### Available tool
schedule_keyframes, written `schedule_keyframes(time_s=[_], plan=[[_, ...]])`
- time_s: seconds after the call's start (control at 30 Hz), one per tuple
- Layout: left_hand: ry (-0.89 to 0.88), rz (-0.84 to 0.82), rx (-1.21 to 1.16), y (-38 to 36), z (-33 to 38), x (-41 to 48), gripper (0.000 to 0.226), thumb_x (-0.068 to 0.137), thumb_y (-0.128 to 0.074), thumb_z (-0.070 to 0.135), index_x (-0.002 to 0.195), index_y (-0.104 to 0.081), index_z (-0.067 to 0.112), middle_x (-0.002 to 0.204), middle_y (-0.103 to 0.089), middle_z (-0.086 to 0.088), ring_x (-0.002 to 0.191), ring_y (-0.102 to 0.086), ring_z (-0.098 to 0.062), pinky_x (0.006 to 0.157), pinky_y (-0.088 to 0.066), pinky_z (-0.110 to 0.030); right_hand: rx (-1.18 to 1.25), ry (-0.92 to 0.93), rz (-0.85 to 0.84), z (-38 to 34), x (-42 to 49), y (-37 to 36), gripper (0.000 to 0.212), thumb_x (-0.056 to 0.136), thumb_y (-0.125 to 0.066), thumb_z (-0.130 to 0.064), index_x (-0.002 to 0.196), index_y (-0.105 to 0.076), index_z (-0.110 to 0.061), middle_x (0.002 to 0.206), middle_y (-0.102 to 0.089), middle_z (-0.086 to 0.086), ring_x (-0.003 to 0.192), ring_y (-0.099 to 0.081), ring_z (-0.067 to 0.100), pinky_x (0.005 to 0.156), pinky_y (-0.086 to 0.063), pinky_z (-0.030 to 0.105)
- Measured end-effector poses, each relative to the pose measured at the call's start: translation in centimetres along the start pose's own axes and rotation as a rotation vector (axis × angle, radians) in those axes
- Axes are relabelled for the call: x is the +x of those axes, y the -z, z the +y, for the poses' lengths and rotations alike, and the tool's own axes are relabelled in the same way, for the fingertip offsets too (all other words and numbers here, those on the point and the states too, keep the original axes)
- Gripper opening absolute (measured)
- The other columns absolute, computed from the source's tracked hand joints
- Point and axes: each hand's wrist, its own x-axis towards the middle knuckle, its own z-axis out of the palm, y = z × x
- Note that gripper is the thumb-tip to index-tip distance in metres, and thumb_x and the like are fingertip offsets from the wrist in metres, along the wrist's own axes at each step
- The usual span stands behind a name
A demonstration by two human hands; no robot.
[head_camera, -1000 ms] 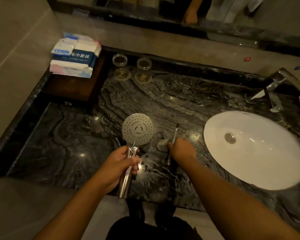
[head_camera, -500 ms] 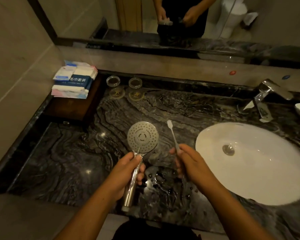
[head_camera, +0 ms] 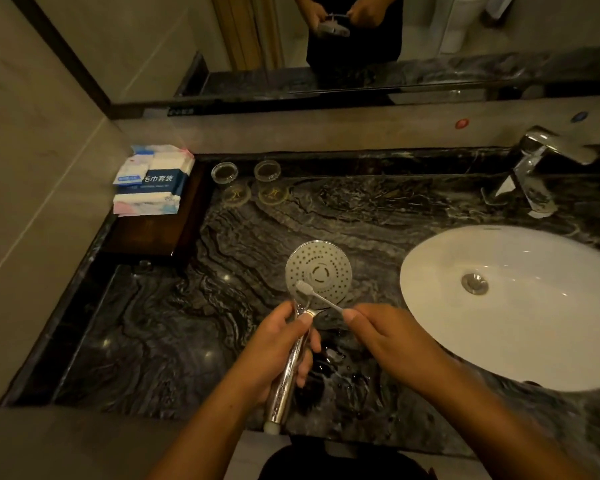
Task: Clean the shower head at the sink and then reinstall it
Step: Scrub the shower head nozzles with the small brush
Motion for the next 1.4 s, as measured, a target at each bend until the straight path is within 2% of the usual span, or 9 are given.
schedule_keyframes(time_s=[0.23, 0.43, 0.6, 0.77, 0.83, 0.93, 1.07, 1.27, 1.4], plan=[[-0.038, -0.011, 0.007, -0.4, 0.7, -0.2, 0.013, 0.102, -0.048, 0.019, 0.092, -0.056, 0.015, 0.070, -0.056, -0.013, 0.036, -0.043, -0.015, 0.033, -0.037, -0.019, 0.119, -0.080, 0.266, 0.3, 1.7, 2.3, 0.048, 0.104, -0.041, -0.039, 0.059, -0.048, -0.023, 0.055, -0.050, -0.007, 0.052, -0.044, 0.008, 0.052, -0.031, 0.029], [-0.010, 0.009, -0.002, -0.9, 0.9, 0.0, 0.012, 0.102, -0.048, 0.020, 0.095, -0.056, 0.014, 0.068, -0.056, -0.010, 0.038, -0.044, -0.014, 0.035, -0.036, -0.020, 0.027, -0.058, -0.014, -0.4, 0.4, -0.1, 0.049, 0.104, -0.043, -0.040, 0.058, -0.048, -0.022, 0.053, -0.048, -0.008, 0.047, -0.040, 0.001, 0.049, -0.030, 0.021], [-0.003, 0.006, 0.018, -1.2, 1.2, 0.2, 0.013, 0.102, -0.048, 0.021, 0.102, -0.058, 0.013, 0.065, -0.054, -0.007, 0.038, -0.043, -0.013, 0.034, -0.036, -0.019, 0.114, -0.106, 0.247, -0.2, 2.3, 2.1, 0.050, 0.104, -0.041, -0.039, 0.058, -0.047, -0.021, 0.055, -0.048, -0.005, 0.053, -0.044, 0.012, 0.053, -0.031, 0.031], [0.012, 0.021, 0.000, -1.2, 1.3, 0.6, 0.014, 0.102, -0.049, 0.023, 0.105, -0.058, 0.012, 0.066, -0.055, -0.007, 0.039, -0.043, -0.012, 0.035, -0.036, -0.019, 0.094, -0.076, 0.028, -1.2, 0.7, -0.1, 0.048, 0.104, -0.043, -0.039, 0.059, -0.052, -0.024, 0.053, -0.053, -0.009, 0.047, -0.044, 0.001, 0.048, -0.032, 0.017], [0.010, 0.022, 0.011, -1.2, 1.3, 0.6, 0.015, 0.102, -0.049, 0.023, 0.107, -0.058, 0.012, 0.066, -0.054, -0.007, 0.038, -0.042, -0.013, 0.035, -0.036, -0.019, 0.119, -0.111, 0.132, -0.6, 1.7, 1.1, 0.049, 0.104, -0.043, -0.040, 0.060, -0.053, -0.022, 0.055, -0.051, -0.006, 0.050, -0.045, 0.009, 0.052, -0.034, 0.028], [0.011, 0.022, 0.042, -1.3, 1.6, 0.5, 0.015, 0.101, -0.050, 0.023, 0.105, -0.058, 0.011, 0.065, -0.054, -0.006, 0.039, -0.041, -0.014, 0.036, -0.035, -0.020, 0.121, -0.120, 0.260, -0.2, 2.8, 2.3, 0.050, 0.103, -0.042, -0.041, 0.062, -0.055, -0.015, 0.056, -0.050, -0.002, 0.052, -0.044, 0.013, 0.053, -0.031, 0.030], [0.023, 0.028, 0.033, -1.3, 1.6, 0.5, 0.016, 0.101, -0.050, 0.023, 0.105, -0.057, 0.010, 0.066, -0.055, -0.007, 0.040, -0.042, -0.014, 0.037, -0.035, -0.021, 0.069, -0.073, -0.020, -0.9, 0.9, 0.0, 0.049, 0.103, -0.044, -0.041, 0.059, -0.051, -0.022, 0.055, -0.048, -0.007, 0.049, -0.041, 0.005, 0.048, -0.030, 0.022], [0.005, 0.018, 0.043, -1.5, 1.4, 0.6, 0.013, 0.101, -0.051, 0.023, 0.104, -0.060, 0.015, 0.066, -0.054, -0.007, 0.040, -0.041, -0.015, 0.037, -0.035, -0.021, 0.151, -0.122, 0.247, -0.5, 3.0, 2.4, 0.049, 0.103, -0.043, -0.041, 0.060, -0.052, -0.018, 0.059, -0.052, -0.001, 0.055, -0.047, 0.015, 0.055, -0.032, 0.031], [0.004, 0.034, 0.039, -1.3, 1.0, 0.5, 0.018, 0.101, -0.050, 0.023, 0.108, -0.057, 0.007, 0.066, -0.054, -0.008, 0.040, -0.043, -0.014, 0.037, -0.036, -0.020, 0.066, -0.061, -0.008, -1.3, 1.1, 0.3, 0.048, 0.104, -0.044, -0.040, 0.061, -0.052, -0.020, 0.058, -0.050, -0.005, 0.053, -0.044, 0.009, 0.051, -0.032, 0.027]])
